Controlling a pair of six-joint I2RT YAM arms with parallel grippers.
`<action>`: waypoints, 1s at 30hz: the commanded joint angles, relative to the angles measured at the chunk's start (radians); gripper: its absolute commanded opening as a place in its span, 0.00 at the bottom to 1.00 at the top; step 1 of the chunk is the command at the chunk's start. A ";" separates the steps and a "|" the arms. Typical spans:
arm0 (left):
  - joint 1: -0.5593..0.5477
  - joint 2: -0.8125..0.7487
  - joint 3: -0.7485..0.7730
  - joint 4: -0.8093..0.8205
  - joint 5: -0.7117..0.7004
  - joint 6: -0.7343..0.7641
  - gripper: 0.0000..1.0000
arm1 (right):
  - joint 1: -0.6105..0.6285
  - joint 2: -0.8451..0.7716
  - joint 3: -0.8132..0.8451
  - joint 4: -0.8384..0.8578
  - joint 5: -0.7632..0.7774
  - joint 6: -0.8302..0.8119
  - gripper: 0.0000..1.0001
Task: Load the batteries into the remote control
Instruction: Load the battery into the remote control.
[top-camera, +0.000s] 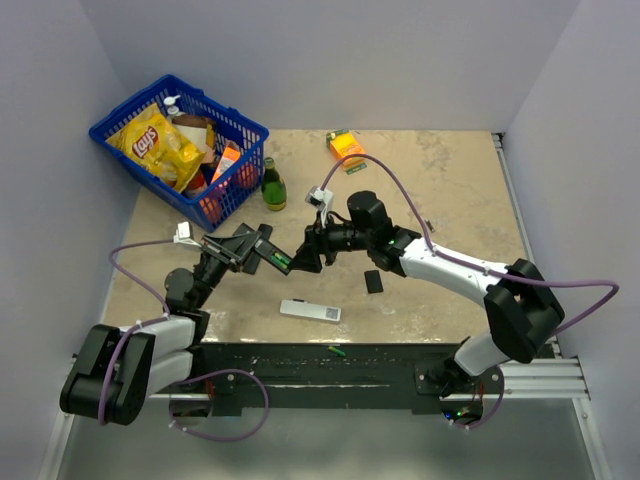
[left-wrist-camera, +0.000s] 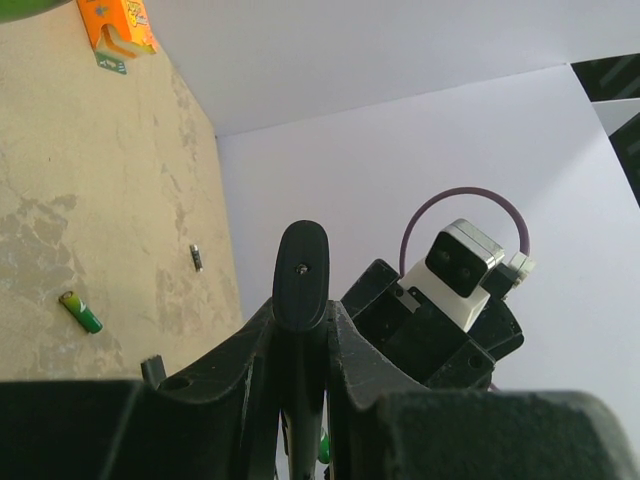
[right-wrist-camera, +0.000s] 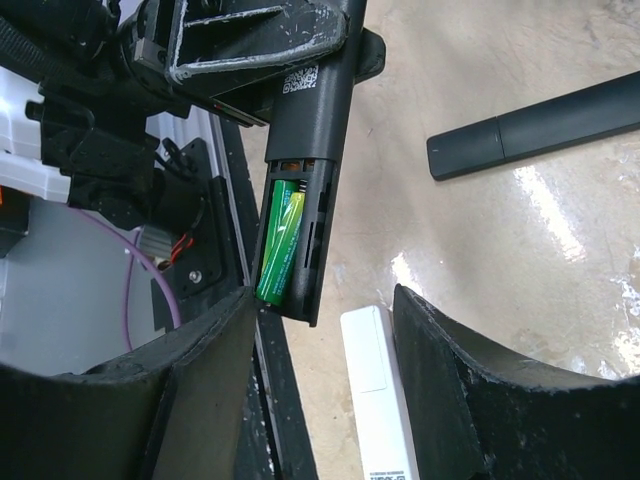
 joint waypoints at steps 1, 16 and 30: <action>-0.011 -0.018 -0.161 0.596 0.004 -0.018 0.00 | -0.004 0.016 0.021 0.043 -0.028 0.004 0.59; -0.017 -0.018 -0.144 0.617 0.056 -0.014 0.00 | -0.004 0.041 0.052 0.026 -0.063 -0.009 0.54; -0.017 0.011 -0.159 0.599 -0.016 -0.010 0.00 | -0.002 0.001 0.049 -0.034 -0.075 -0.036 0.63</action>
